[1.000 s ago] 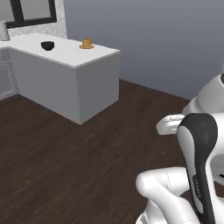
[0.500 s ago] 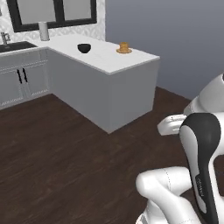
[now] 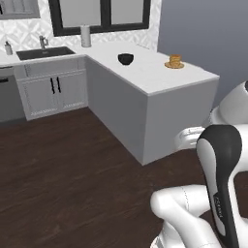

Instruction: Take the strawberry from the fridge and place it on top of the pancake, located on the dining counter.

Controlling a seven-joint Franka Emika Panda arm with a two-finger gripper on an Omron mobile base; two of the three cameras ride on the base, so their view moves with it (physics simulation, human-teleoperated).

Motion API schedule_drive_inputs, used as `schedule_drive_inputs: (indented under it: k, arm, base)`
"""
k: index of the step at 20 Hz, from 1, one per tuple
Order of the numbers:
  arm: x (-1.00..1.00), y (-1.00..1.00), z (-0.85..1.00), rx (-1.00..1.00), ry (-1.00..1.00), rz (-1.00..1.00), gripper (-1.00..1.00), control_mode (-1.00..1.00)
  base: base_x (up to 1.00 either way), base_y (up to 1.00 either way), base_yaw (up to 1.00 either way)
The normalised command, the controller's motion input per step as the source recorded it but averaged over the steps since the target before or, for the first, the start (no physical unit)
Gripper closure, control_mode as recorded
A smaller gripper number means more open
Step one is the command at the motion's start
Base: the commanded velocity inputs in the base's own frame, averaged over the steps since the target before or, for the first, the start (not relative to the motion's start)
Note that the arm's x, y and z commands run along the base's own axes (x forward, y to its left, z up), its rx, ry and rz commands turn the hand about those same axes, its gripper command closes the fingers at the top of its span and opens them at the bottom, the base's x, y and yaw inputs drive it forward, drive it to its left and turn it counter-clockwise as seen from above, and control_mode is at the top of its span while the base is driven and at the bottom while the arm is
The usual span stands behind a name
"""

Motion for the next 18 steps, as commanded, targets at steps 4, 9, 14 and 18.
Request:
schedule_drive_inputs:
  k: [4,9,14,18]
  arm:
    - [0.00,0.00,0.00,0.00,0.00,0.00,1.00,1.00]
    - [0.00,0.00,0.00,0.00,0.00,0.00,1.00,1.00]
    - [0.00,0.00,0.00,0.00,0.00,0.00,1.00,1.00]
    - [0.00,0.00,0.00,0.00,0.00,0.00,1.00,1.00]
  base:
    - [1.00,-0.92,0.33]
    - [0.78,-1.00,0.28]
    - [0.40,-1.00,0.26]
    - [0.19,-1.00,0.22]
